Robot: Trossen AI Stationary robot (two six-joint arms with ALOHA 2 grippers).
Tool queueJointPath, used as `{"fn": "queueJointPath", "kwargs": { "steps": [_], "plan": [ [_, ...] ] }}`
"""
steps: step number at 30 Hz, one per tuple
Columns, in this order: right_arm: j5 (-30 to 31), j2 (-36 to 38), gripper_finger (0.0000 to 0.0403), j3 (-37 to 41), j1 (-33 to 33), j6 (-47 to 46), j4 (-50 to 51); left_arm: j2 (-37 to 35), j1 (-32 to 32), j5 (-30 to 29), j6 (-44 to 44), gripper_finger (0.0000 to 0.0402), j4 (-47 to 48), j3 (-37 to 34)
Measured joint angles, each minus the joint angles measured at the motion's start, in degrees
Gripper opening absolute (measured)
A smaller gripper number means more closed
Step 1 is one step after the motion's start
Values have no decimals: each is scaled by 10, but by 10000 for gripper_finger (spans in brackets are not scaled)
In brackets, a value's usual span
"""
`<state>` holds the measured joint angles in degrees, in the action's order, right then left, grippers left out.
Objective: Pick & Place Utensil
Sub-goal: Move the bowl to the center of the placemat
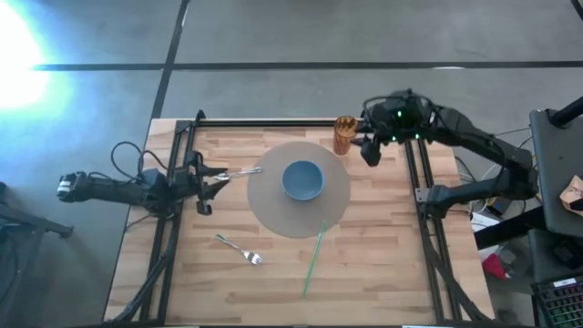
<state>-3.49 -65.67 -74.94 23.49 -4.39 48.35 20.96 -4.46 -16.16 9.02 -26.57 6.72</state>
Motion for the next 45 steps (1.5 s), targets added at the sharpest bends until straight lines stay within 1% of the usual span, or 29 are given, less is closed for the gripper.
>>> {"fn": "queueJointPath", "kwargs": {
  "steps": [5, 8, 11, 14, 17, 19, 22, 24, 32, 34, 36, 40, 45],
  "plan": [
    [0, 41, 170, 87, -38, -1, -82, 92, 1, 0, 15, 152, 15, 59],
    [0, 65, 165, 131, -56, -15, -127, 145, 6, 0, 18, 152, 59, 104],
    [0, 89, 159, 167, -69, -29, -145, 195, 15, 0, 14, 152, 124, 156],
    [1, 112, 155, 196, -78, -46, -147, 246, 27, 8, 2, 152, 207, 208],
    [0, 131, 151, 219, -91, -53, -149, 288, 38, 21, 6, 152, 251, 271],
    [1, 141, 149, 232, -98, -52, -159, 316, 42, 23, 16, 152, 302, 307],
    [1, 154, 148, 258, -111, -52, -203, 355, 45, 40, 35, 152, 353, 361],
    [1, 163, 151, 275, -118, -49, -233, 376, 46, 53, 50, 152, 370, 397],
    [1, 184, 157, 327, -129, -46, -323, 464, 68, 90, 104, 152, 468, 508],
    [1, 185, 154, 337, -129, -46, -349, 487, 79, 104, 108, 152, 491, 527],
    [1, 186, 150, 349, -129, -46, -373, 510, 91, 132, 112, 152, 508, 542],
    [1, 187, 143, 372, -129, -49, -406, 547, 113, 187, 127, 152, 516, 560],
    [1, 188, 135, 398, -129, -61, -417, 588, 122, 197, 139, 152, 516, 566]
  ]
}}
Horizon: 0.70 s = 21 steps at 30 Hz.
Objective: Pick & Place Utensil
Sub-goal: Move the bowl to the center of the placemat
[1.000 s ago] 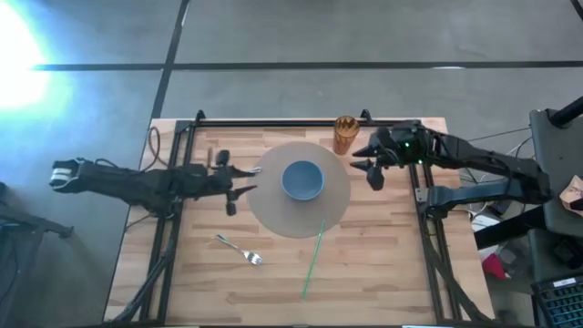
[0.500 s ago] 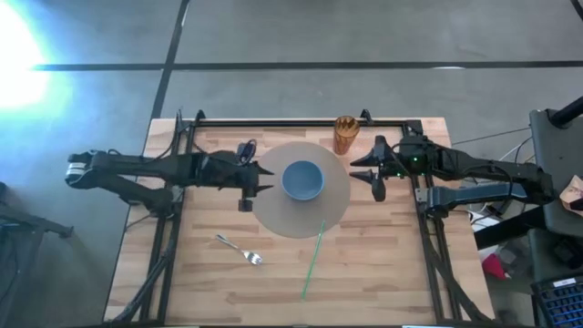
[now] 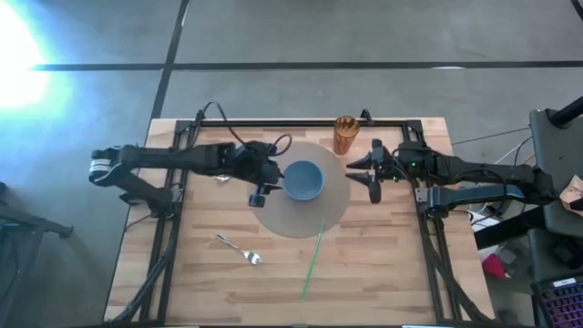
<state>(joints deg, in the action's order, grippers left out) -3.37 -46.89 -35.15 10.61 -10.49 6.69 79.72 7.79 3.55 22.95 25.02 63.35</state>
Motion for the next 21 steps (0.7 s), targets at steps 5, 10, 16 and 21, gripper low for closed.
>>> {"fn": "queueJointPath", "kwargs": {
  "steps": [5, 10, 16, 21],
  "plan": [
    [0, 0, 130, 23, 0, -1, -27, 46, 0, 6, 14, 152, 0, 15],
    [0, 0, 127, 43, 0, -1, -54, 88, 0, 14, 22, 152, 2, 43],
    [0, 0, 136, 60, 0, -1, -56, 122, -1, 30, 23, 152, 19, 69],
    [0, 0, 141, 63, 0, 2, -58, 143, -1, 35, 23, 152, 21, 73]
  ]
}}
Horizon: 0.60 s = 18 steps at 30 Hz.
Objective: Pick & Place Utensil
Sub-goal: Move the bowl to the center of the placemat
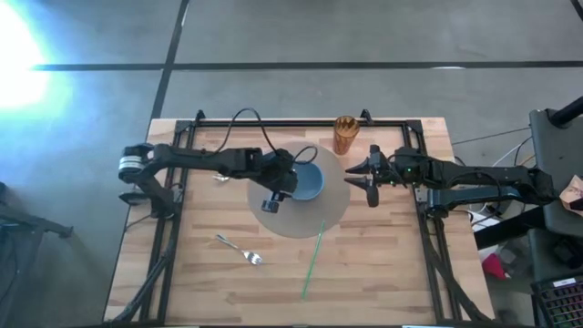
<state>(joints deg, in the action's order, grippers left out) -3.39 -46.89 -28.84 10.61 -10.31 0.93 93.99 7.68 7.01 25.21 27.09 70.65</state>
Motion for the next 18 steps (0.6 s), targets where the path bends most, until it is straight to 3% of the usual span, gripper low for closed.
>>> {"fn": "queueJointPath", "kwargs": {
  "steps": [18],
  "plan": [
    [-1, 0, 117, -13, 0, 11, 2, 56, -1, 8, -3, 152, -4, 0]
  ]
}}
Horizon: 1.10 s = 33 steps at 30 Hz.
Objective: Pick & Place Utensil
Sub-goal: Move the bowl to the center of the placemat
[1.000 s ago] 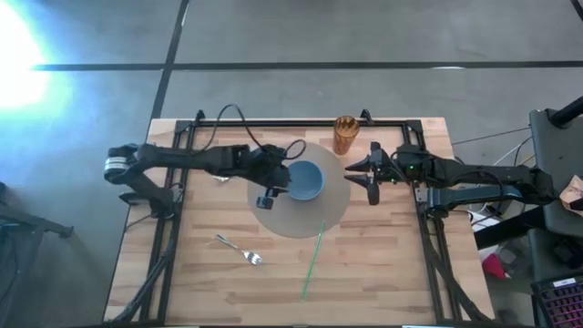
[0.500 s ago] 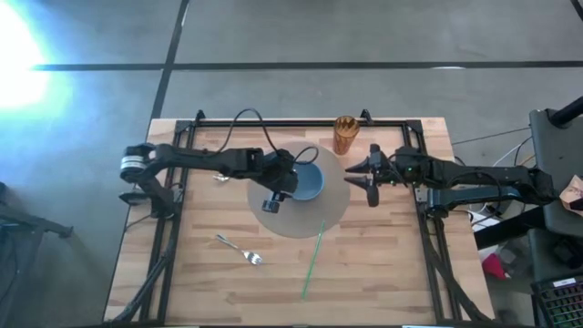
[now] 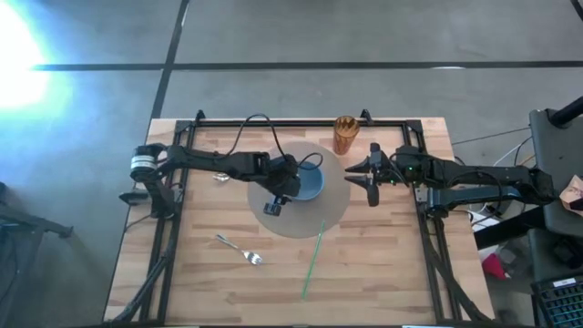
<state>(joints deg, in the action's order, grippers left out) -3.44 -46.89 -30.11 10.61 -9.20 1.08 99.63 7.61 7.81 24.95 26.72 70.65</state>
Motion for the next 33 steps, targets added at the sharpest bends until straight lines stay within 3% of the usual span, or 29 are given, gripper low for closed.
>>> {"fn": "queueJointPath", "kwargs": {
  "steps": [14, 33],
  "plan": [
    [0, 0, 101, 1, 0, 2, 0, 7, 0, -28, 1, 144, -2, -2],
    [0, 0, 78, 1, 0, 2, 1, 16, 0, -30, 8, 41, 8, -6]
  ]
}}
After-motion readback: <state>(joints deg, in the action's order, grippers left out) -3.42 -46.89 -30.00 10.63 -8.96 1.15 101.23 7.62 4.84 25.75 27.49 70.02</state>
